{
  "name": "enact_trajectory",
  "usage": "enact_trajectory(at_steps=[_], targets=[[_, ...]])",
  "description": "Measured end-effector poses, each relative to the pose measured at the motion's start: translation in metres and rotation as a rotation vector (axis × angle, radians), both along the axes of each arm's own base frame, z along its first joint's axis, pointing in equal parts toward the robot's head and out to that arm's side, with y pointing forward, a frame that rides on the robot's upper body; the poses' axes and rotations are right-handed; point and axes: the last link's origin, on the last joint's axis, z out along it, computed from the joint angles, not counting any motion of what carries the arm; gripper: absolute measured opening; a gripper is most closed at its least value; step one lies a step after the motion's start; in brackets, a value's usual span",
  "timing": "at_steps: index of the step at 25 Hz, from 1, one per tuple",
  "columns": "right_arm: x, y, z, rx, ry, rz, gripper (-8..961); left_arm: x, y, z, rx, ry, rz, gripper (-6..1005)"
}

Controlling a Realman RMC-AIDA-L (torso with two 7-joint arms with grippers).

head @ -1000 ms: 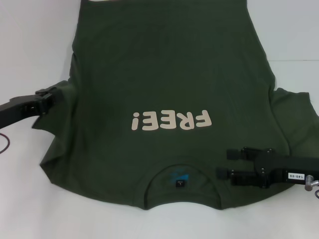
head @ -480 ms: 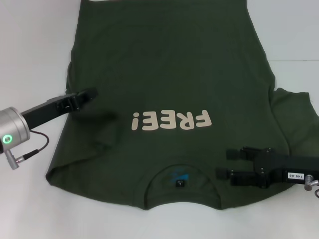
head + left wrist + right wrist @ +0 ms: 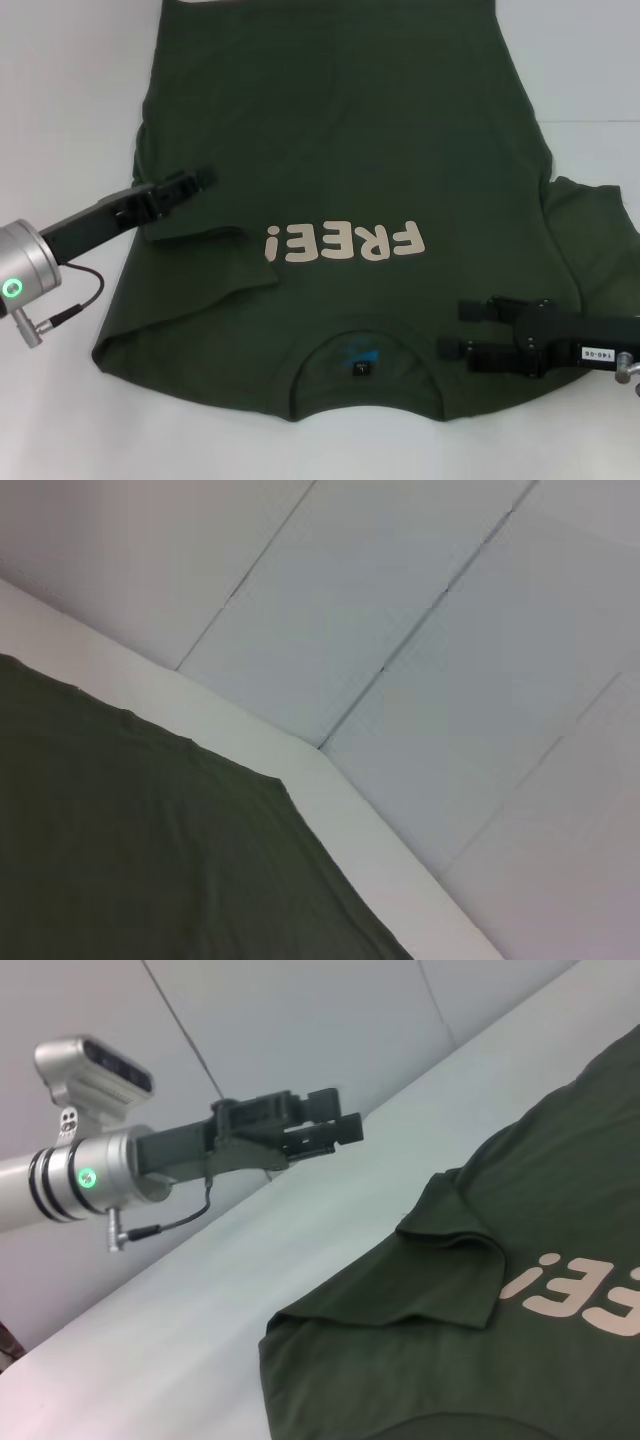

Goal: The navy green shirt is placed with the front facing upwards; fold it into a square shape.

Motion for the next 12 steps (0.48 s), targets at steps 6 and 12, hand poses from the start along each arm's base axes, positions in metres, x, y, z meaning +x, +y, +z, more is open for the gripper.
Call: enact_trajectory(at_steps=[6, 12], targets=[[0.003, 0.001, 0.006, 0.0, 0.015, -0.047, 902, 0.007, -0.012, -0.014, -0.019, 0.026, -0.122, 558], [0.009, 0.005, 0.019, 0.02, 0.037, -0.114, 905, 0.014, -0.022, -0.027, -0.066, 0.039, -0.203, 814]])
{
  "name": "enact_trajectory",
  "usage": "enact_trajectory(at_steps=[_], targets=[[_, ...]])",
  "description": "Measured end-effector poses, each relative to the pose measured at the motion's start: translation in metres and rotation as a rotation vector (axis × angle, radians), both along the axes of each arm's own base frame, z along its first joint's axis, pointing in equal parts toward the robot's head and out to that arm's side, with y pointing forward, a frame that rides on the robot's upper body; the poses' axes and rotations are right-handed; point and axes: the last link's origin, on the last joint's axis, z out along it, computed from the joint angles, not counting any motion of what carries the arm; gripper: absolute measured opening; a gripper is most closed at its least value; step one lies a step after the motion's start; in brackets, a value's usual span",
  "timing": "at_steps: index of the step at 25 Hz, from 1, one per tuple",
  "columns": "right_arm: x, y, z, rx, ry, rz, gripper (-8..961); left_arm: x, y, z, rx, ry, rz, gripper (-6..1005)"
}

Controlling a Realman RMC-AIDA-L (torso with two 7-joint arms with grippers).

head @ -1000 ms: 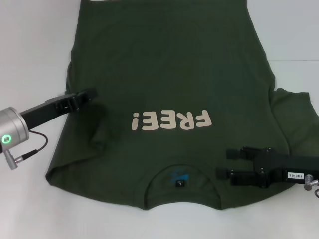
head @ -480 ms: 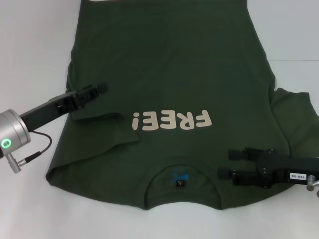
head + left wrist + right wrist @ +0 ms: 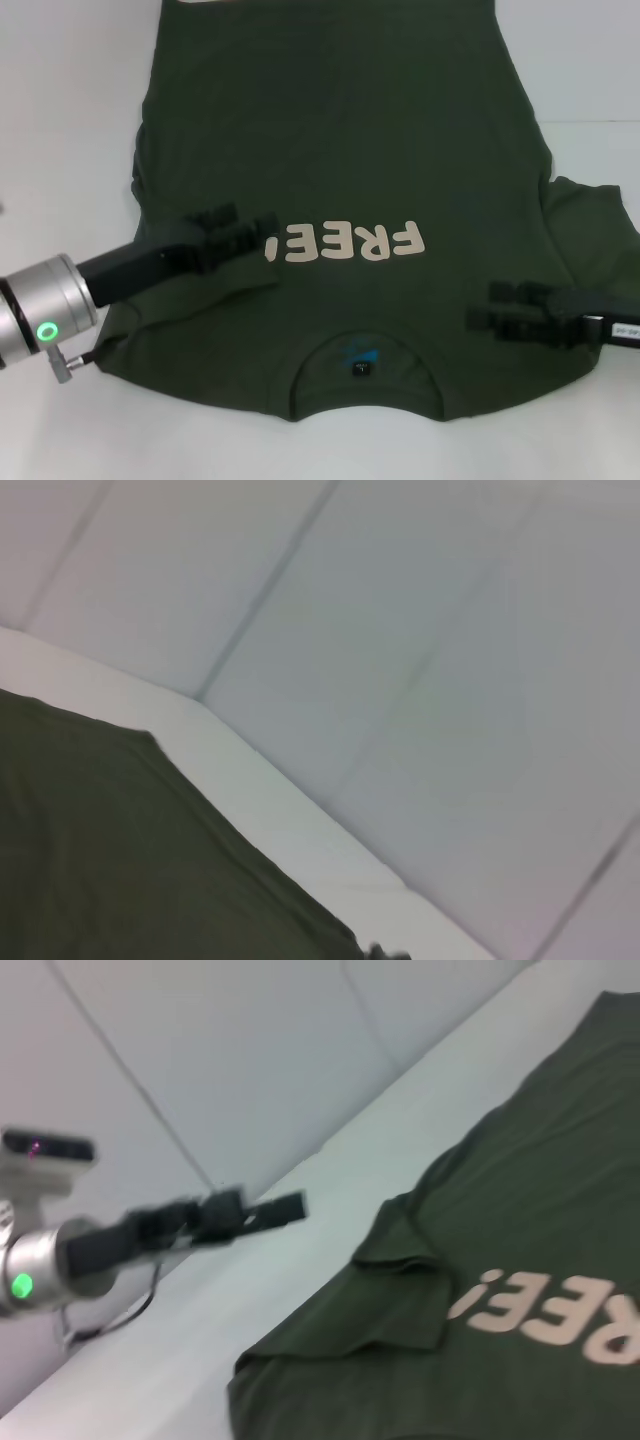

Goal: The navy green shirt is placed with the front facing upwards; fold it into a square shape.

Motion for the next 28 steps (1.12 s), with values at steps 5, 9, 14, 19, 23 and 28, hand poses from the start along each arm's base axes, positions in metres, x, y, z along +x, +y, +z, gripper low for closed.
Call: enact_trajectory(at_steps=[5, 9, 14, 19, 23, 28], targets=[[0.007, 0.01, 0.021, 0.006, 0.005, -0.101, 907, 0.009, -0.011, -0.013, -0.032, 0.073, -0.143, 937], [0.009, 0.022, 0.031, 0.034, 0.001, -0.2, 906, 0.016, -0.021, -0.031, -0.096, 0.16, -0.282, 934], [0.013, 0.034, 0.04, 0.051, 0.005, -0.314, 905, 0.023, -0.032, -0.05, -0.184, 0.256, -0.415, 934], [0.023, 0.039, 0.05, 0.084, 0.013, -0.417, 905, 0.024, -0.034, -0.056, -0.199, 0.299, -0.473, 934], [0.037, 0.039, 0.058, 0.123, 0.012, -0.519, 904, 0.024, -0.035, -0.056, -0.197, 0.303, -0.49, 934], [0.053, 0.037, 0.072, 0.196, 0.028, -0.604, 903, 0.026, -0.034, -0.056, -0.19, 0.308, -0.498, 934]])
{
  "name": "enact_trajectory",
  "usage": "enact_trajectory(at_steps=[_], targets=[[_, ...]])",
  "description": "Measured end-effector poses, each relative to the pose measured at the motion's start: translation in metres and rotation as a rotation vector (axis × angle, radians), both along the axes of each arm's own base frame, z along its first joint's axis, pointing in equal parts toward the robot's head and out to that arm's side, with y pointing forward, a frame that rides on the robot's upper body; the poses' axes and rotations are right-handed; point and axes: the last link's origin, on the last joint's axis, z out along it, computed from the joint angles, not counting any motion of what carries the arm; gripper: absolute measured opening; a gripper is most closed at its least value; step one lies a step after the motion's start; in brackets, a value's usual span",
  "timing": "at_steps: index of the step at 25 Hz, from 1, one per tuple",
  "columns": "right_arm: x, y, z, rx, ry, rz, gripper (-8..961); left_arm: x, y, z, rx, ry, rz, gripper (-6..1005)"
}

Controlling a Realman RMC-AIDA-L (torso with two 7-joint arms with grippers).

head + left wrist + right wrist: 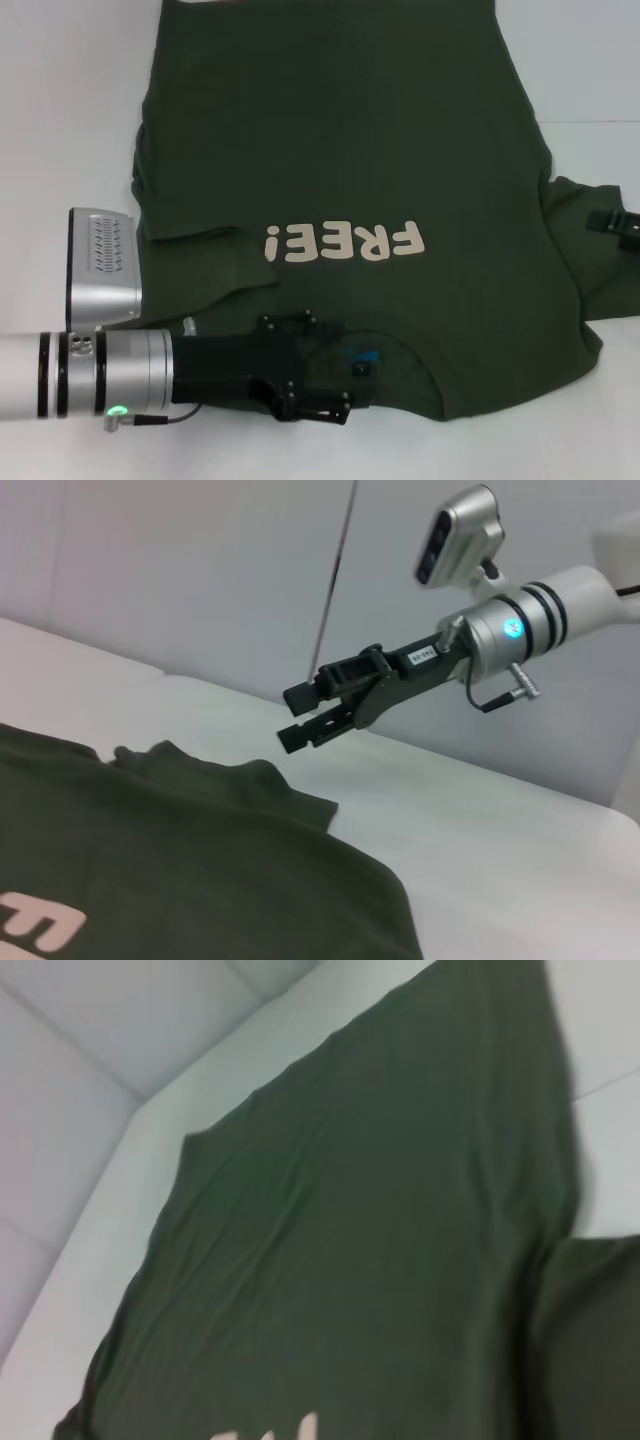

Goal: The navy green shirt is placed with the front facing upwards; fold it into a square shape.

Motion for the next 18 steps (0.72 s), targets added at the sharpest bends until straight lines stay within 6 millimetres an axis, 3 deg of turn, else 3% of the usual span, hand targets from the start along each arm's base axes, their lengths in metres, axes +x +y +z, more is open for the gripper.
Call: enact_trajectory(at_steps=[12, 18], targets=[[0.027, -0.006, 0.015, 0.038, -0.083, -0.112, 901, 0.006, 0.007, 0.002, 0.012, -0.002, -0.015, 933], [0.033, -0.001, 0.008, 0.088, -0.136, -0.142, 894, 0.005, 0.008, 0.0, 0.016, 0.002, 0.0, 933]])
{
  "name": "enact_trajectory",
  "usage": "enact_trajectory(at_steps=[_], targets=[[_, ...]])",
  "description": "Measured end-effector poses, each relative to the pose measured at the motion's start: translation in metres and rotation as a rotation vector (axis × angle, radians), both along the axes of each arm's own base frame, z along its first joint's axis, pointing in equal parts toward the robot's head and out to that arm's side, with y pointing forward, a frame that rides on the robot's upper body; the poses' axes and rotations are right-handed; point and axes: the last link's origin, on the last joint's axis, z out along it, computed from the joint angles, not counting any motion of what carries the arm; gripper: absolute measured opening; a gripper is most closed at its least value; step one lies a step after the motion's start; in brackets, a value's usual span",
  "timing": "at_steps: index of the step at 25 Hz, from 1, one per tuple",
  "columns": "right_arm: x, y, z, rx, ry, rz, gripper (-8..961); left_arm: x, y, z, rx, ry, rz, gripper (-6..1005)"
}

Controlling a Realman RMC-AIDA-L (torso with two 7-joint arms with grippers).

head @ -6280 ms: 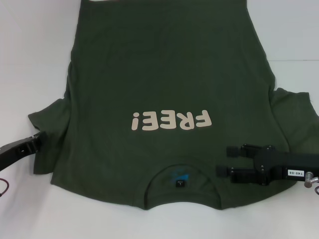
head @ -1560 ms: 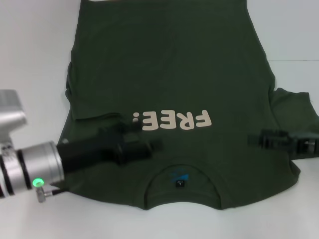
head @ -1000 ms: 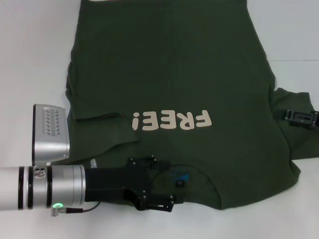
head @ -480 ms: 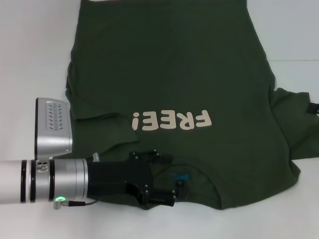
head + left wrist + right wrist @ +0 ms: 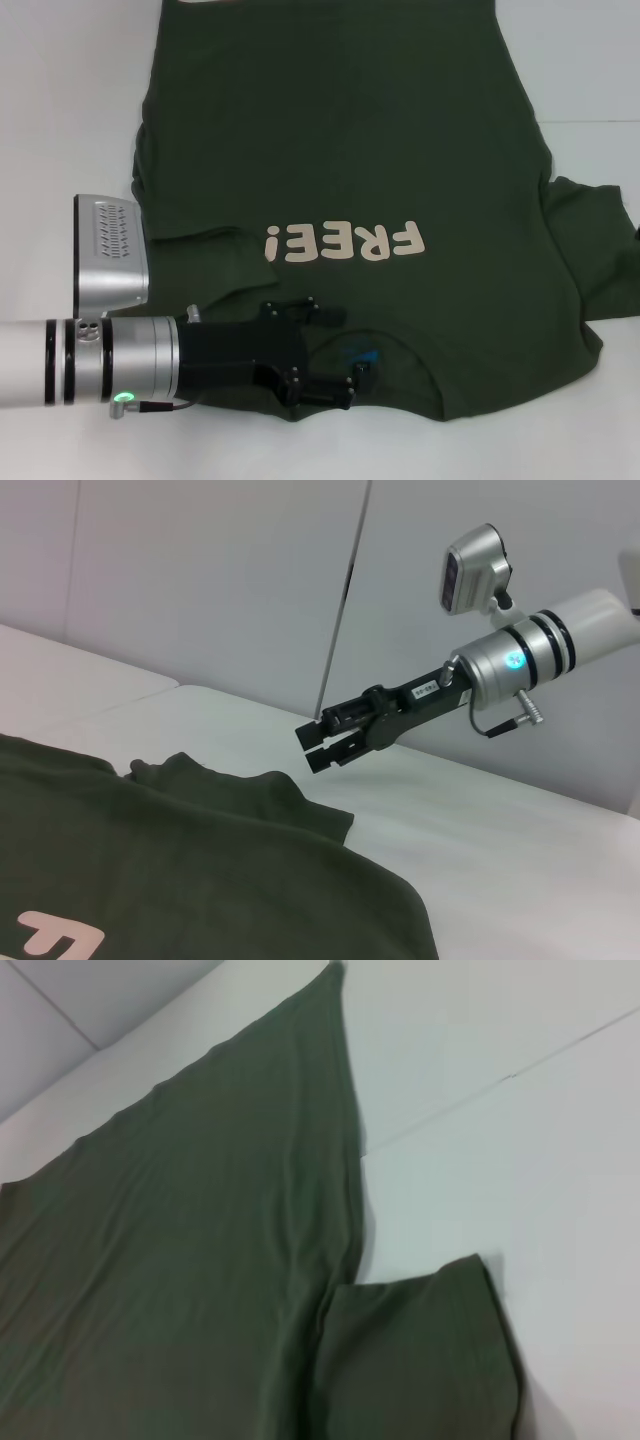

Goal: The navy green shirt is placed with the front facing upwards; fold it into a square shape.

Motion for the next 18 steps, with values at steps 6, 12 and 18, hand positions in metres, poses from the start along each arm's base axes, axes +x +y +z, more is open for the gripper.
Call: enact_trajectory(at_steps=[6, 12, 18], targets=[[-0.003, 0.008, -0.007, 0.017, -0.033, 0.003, 883, 0.001, 0.0, 0.0, 0.002, -0.007, 0.004, 933], [-0.002, 0.013, -0.018, 0.008, -0.066, -0.007, 871, 0.001, 0.002, 0.0, 0.008, -0.007, 0.01, 933], [-0.005, 0.018, -0.028, -0.003, -0.075, -0.002, 859, 0.0, 0.002, 0.0, 0.011, -0.007, 0.014, 933]])
